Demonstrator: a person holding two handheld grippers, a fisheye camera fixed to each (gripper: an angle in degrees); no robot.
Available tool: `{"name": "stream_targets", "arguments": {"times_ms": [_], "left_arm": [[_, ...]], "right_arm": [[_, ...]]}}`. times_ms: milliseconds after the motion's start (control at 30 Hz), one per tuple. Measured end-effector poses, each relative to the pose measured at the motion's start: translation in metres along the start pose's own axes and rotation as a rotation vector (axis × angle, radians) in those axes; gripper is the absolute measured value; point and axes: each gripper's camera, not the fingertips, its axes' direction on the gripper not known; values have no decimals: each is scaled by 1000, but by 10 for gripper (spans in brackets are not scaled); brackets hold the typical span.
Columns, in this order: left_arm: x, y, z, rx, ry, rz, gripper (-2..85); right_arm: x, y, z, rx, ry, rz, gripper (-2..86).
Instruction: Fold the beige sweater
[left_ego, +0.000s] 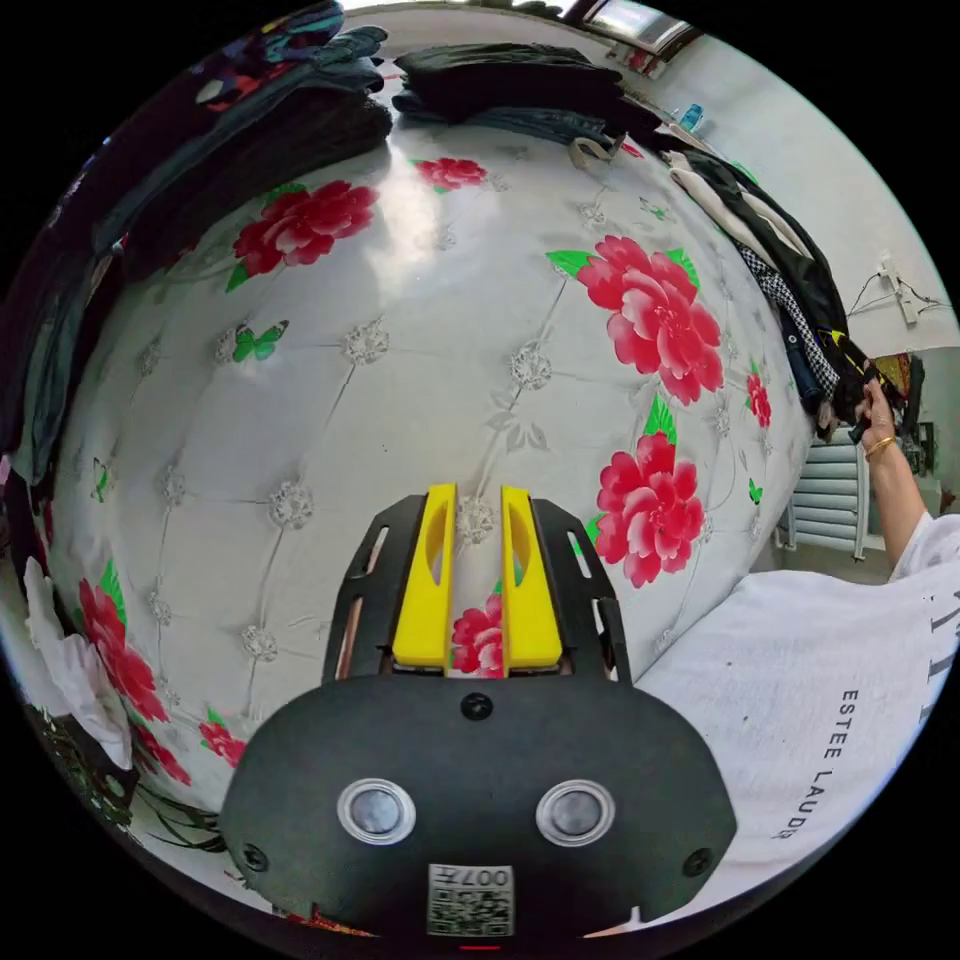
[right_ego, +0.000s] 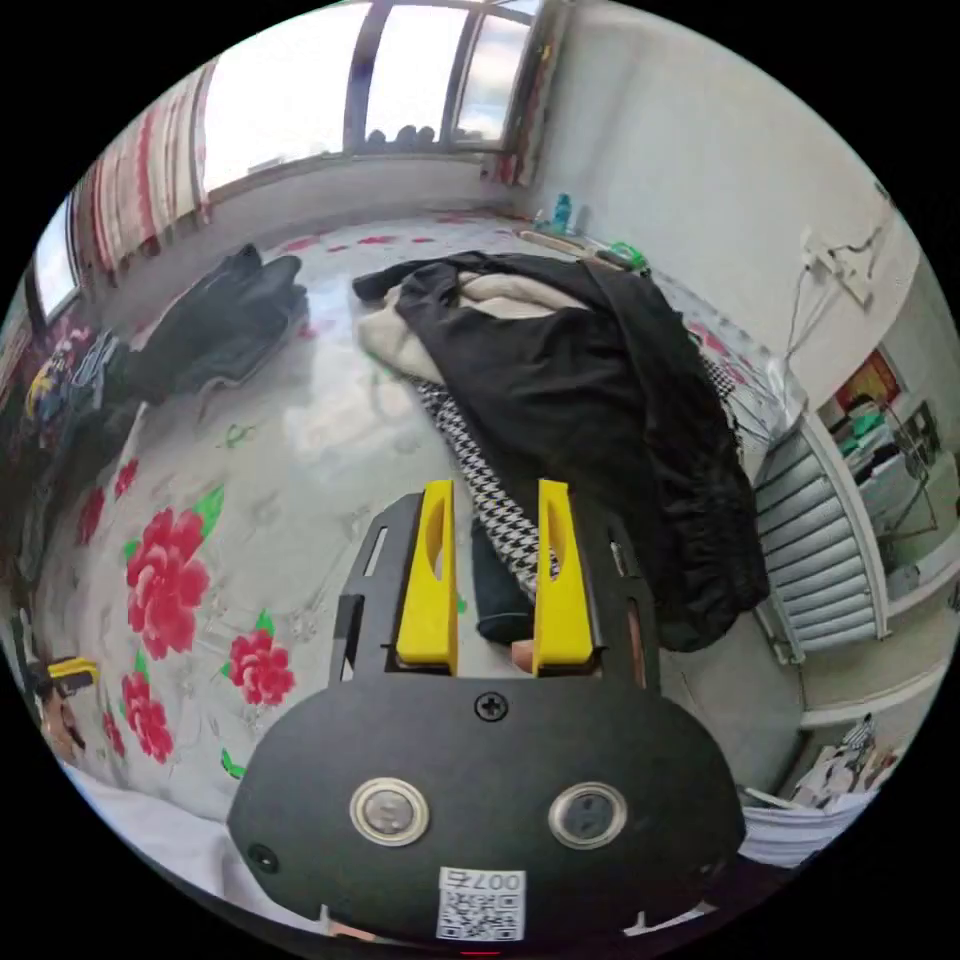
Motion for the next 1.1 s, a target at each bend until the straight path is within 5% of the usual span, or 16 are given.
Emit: {"name": "stream_targets", "arguments": {"times_ms": [133, 333, 533, 733, 900, 1100], "left_arm": [[6, -1, 3, -3, -17, 16, 55], [6, 0, 3, 2, 26, -2, 48], [4, 7, -7, 34, 50, -30, 26], [-3, 11, -18, 57, 83, -73, 21], [-14, 24, -31, 64, 65, -90, 23], [-40, 37, -35, 44, 61, -144, 25]], "right_arm": [[101, -9, -16, 61, 176, 355, 115], [152, -14, 26, -125, -72, 529, 37], [14, -75, -37, 231, -555, 7, 14], [-151, -73, -34, 65, -922, -427, 42], [-114, -64, -4, 44, -776, -309, 74], [109, -68, 16, 94, -122, 193, 97]]}}
